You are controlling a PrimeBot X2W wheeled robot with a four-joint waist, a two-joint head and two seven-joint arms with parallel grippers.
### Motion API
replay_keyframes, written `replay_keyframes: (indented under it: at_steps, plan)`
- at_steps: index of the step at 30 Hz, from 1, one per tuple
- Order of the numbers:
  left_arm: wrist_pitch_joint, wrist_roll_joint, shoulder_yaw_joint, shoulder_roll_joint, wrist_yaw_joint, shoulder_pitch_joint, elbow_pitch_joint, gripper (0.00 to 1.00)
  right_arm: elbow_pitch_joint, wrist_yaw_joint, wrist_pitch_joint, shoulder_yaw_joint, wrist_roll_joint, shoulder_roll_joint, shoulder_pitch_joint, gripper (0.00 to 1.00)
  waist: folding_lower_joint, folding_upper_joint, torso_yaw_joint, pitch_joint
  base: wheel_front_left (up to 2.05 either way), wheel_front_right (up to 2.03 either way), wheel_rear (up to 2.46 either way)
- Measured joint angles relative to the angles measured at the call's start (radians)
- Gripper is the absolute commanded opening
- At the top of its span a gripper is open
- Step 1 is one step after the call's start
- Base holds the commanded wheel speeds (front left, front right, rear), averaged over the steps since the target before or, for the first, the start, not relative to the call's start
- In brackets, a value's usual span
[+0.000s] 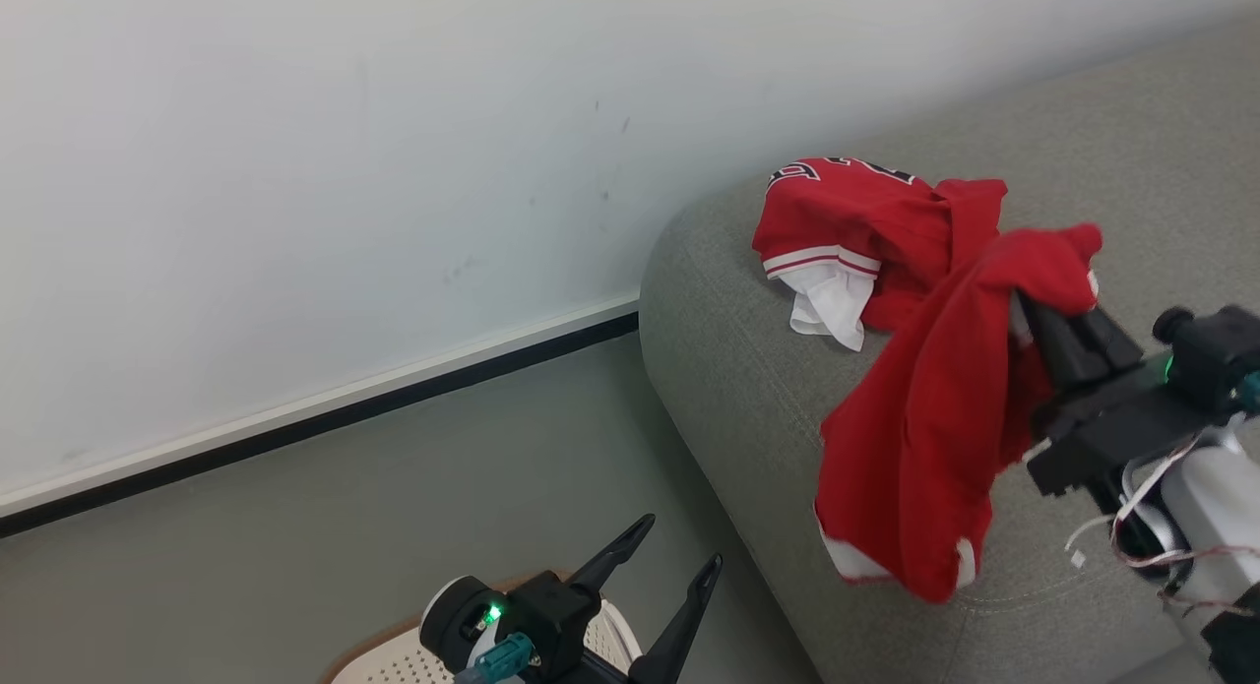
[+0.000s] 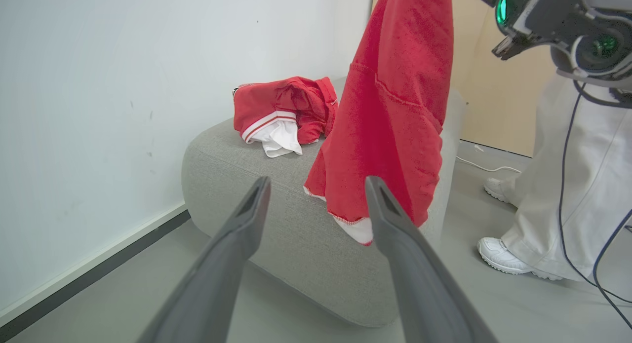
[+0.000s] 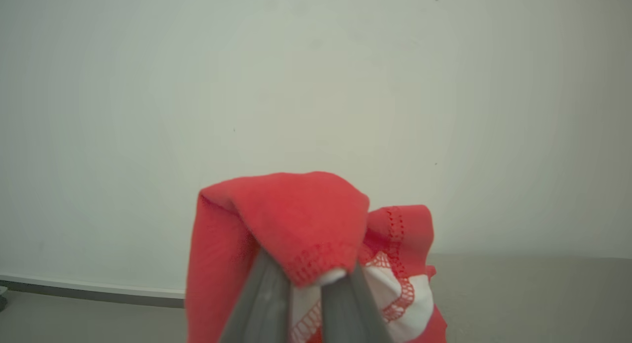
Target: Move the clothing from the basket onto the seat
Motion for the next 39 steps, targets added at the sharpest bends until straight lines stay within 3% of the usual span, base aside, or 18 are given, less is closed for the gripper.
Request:
replay_keyframes:
  at_steps: [9,14,26,29,34,39]
  plan:
    - [-0.007,0.001,0.013,0.012,0.023,0.0,-0.026,1.0,0.07,0.002,0.001,-0.076,-0.007,-0.019,-0.274,0.0,0.0,0.0,0.034,0.045,0.0,0.0,0.0]
    - [-0.007,0.011,0.025,0.029,0.033,-0.009,-0.067,1.0,0.15,-0.001,0.028,-0.141,-0.005,-0.067,-0.423,0.0,0.0001,0.0001,0.05,0.087,0.0,0.0,0.0]
    - [0.021,0.061,0.036,0.055,0.043,-0.091,-0.148,1.0,0.356,-0.053,0.08,-0.233,-0.02,-0.235,-0.626,0.0,0.0002,0.0001,0.11,0.223,0.0,0.0,0.0]
    - [0.025,0.071,0.037,0.056,0.049,-0.116,-0.17,1.0,0.387,-0.085,0.087,-0.238,-0.05,-0.268,-0.633,0.0,0.0002,0.0001,0.133,0.259,0.0,0.0,0.0]
    - [0.038,0.081,0.044,0.059,0.052,-0.155,-0.199,1.0,0.451,-0.141,0.088,-0.249,-0.061,-0.271,-0.63,0.0,0.0003,0.0001,0.176,0.318,0.0,0.0,0.0]
    - [0.047,0.087,0.052,0.064,0.058,-0.19,-0.212,1.0,0.484,-0.149,0.087,-0.232,-0.064,-0.223,-0.631,0.0,0.0003,0.0001,0.216,0.383,0.0,0.0,0.0]
